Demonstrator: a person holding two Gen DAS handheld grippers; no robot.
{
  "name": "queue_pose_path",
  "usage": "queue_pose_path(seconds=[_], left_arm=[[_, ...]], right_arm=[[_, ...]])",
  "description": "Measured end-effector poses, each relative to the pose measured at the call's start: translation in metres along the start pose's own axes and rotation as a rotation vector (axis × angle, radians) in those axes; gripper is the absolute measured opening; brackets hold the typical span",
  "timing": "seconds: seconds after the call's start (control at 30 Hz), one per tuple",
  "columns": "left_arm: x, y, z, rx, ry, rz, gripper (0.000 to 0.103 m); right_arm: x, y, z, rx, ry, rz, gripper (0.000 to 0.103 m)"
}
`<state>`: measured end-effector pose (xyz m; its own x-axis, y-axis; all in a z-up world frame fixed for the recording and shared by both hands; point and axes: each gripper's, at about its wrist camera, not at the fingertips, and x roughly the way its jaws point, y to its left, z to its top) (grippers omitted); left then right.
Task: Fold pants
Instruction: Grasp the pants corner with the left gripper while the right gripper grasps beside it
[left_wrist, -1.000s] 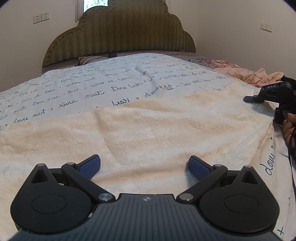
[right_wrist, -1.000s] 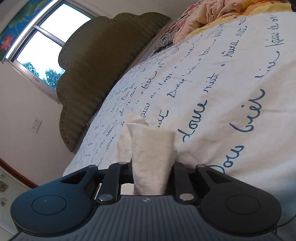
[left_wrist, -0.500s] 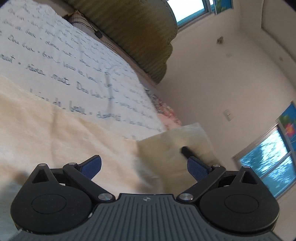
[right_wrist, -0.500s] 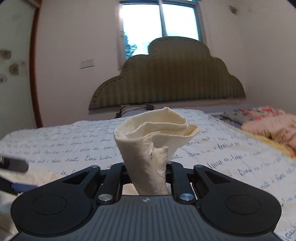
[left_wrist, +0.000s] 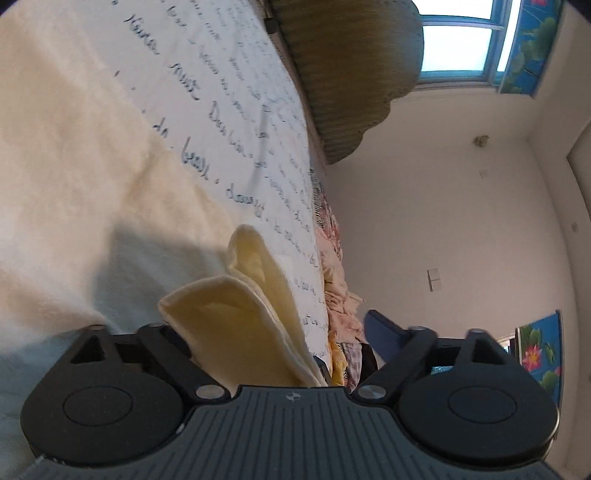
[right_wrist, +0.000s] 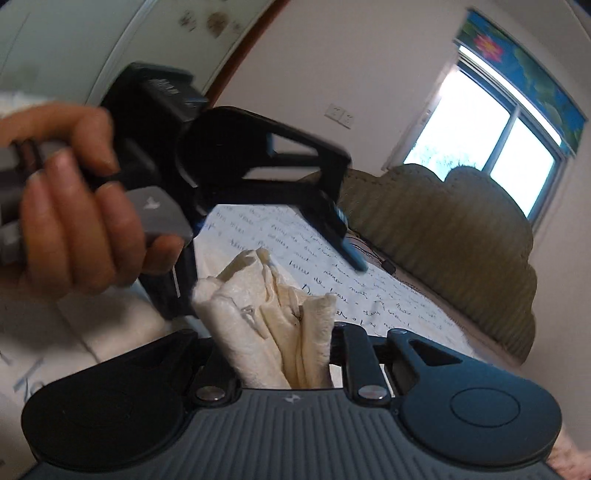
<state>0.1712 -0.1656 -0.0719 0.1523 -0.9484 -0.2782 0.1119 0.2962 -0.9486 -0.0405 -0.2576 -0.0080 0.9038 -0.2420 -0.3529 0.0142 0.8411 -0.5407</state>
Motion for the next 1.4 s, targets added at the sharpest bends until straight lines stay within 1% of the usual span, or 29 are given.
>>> queue_pose_path(seconds=[0.03, 0.07, 0.1, 0.17, 0.23, 0.27, 0.3, 0.37, 0.43, 0.57, 0.63, 0.73, 0.83, 0.9, 1.07, 1.1, 1.13, 1.17, 1.2, 1.27, 1.33, 1.4], left_arm=[[0.001, 0.005, 0.003, -0.016, 0.015, 0.020, 0.060], [0.000, 0.009, 0.006, -0.018, 0.030, 0.041, 0.040], [0.000, 0.011, 0.007, -0.010, 0.039, 0.068, 0.029], [0.000, 0.011, 0.006, 0.020, 0.036, 0.106, 0.021], [-0.003, 0.006, 0.005, 0.082, 0.025, 0.134, 0.019], [-0.005, 0.000, 0.004, 0.129, 0.017, 0.159, 0.016], [-0.009, -0.006, 0.002, 0.191, 0.009, 0.192, 0.015], [-0.021, -0.021, 0.000, 0.312, -0.016, 0.244, 0.014], [-0.036, -0.030, 0.002, 0.397, -0.054, 0.299, 0.014], [-0.059, -0.039, 0.019, 0.496, -0.075, 0.400, 0.014], [-0.066, -0.044, 0.024, 0.561, -0.084, 0.465, 0.016], [-0.071, -0.047, 0.025, 0.661, -0.122, 0.549, 0.016], [-0.077, -0.047, 0.023, 0.729, -0.153, 0.603, 0.016], [-0.083, -0.044, 0.023, 0.746, -0.168, 0.613, 0.016], [-0.089, -0.034, 0.027, 0.742, -0.197, 0.617, 0.017], [-0.085, -0.032, 0.028, 0.738, -0.192, 0.625, 0.017], [-0.083, -0.030, 0.028, 0.733, -0.188, 0.632, 0.017], [-0.081, -0.027, 0.028, 0.732, -0.185, 0.644, 0.018], [-0.080, -0.026, 0.027, 0.737, -0.184, 0.655, 0.019], [-0.079, -0.023, 0.026, 0.749, -0.187, 0.667, 0.020], [-0.079, -0.021, 0.025, 0.748, -0.186, 0.669, 0.021], [-0.082, -0.020, 0.026, 0.734, -0.183, 0.664, 0.021]], right_arm=[[0.002, 0.003, -0.002, -0.018, 0.015, -0.004, 0.020], [0.004, 0.004, -0.005, -0.020, 0.031, -0.004, 0.025], [0.008, 0.001, -0.009, -0.009, 0.057, 0.000, 0.027], [0.010, -0.003, -0.012, 0.023, 0.087, 0.014, 0.028], [0.008, -0.006, -0.014, 0.048, 0.097, 0.036, 0.027], [0.006, -0.006, -0.012, 0.054, 0.097, 0.046, 0.019], [0.002, -0.002, -0.011, 0.049, 0.094, 0.058, 0.016], [0.000, 0.005, -0.005, 0.018, 0.077, 0.063, 0.015], [0.003, 0.014, 0.004, 0.002, 0.055, 0.090, 0.015], [0.016, 0.031, 0.025, 0.001, 0.013, 0.148, 0.015], [0.023, 0.042, 0.034, -0.003, 0.002, 0.174, 0.015], [0.034, 0.056, 0.046, -0.005, -0.007, 0.212, 0.015], [0.041, 0.068, 0.053, -0.005, -0.009, 0.239, 0.015], [0.044, 0.073, 0.055, 0.001, -0.008, 0.254, 0.015], [0.059, 0.076, 0.063, 0.015, 0.003, 0.266, 0.015], [0.062, 0.078, 0.064, 0.011, 0.024, 0.278, 0.017], [0.064, 0.080, 0.065, -0.003, 0.043, 0.292, 0.021], [0.062, 0.082, 0.064, -0.022, 0.052, 0.306, 0.023], [0.059, 0.083, 0.062, -0.045, 0.052, 0.316, 0.023], [0.048, 0.076, 0.059, -0.050, 0.049, 0.334, 0.023], [0.033, 0.063, 0.052, -0.020, 0.048, 0.346, 0.024], [0.017, 0.043, 0.042, 0.021, 0.046, 0.337, 0.024]])
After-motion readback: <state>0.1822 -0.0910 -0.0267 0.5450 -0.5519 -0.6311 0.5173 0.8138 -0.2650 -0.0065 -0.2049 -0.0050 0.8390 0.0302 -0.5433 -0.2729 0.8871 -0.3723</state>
